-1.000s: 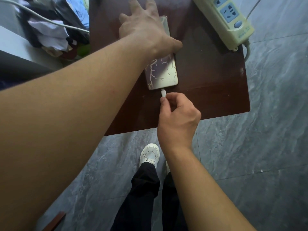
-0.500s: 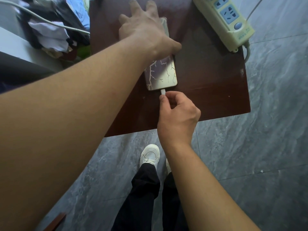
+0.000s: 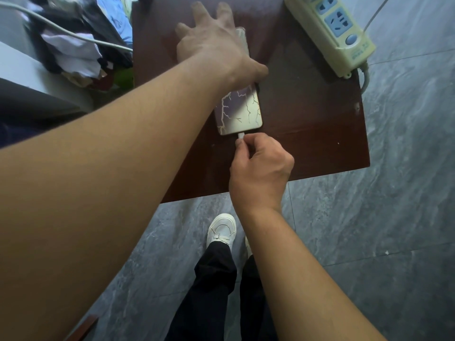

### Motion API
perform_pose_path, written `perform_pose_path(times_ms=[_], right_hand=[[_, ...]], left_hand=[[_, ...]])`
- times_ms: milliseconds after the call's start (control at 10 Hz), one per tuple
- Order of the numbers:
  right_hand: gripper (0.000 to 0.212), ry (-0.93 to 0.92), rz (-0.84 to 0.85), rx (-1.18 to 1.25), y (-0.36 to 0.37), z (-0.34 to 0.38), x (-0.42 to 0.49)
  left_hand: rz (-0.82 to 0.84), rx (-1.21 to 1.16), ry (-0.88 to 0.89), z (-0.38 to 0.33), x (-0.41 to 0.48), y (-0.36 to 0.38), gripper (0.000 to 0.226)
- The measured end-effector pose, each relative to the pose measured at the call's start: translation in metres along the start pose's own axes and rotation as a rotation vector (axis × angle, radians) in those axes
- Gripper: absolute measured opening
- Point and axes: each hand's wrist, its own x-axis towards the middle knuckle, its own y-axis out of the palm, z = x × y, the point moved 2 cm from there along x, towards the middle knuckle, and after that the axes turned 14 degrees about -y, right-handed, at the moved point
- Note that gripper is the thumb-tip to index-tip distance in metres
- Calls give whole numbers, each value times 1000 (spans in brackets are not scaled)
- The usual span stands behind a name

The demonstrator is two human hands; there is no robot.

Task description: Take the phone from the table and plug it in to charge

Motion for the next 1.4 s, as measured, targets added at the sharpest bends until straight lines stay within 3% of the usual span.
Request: perform_pose_path(times_ms=[900,1400], right_hand=[[15,-21,126,-143,-7,-8,8],[27,11,281,-43,-74,25,15]], left_hand=[[2,-19,42,12,-5,6,126],[152,-248,9,72,-85,-14,102]])
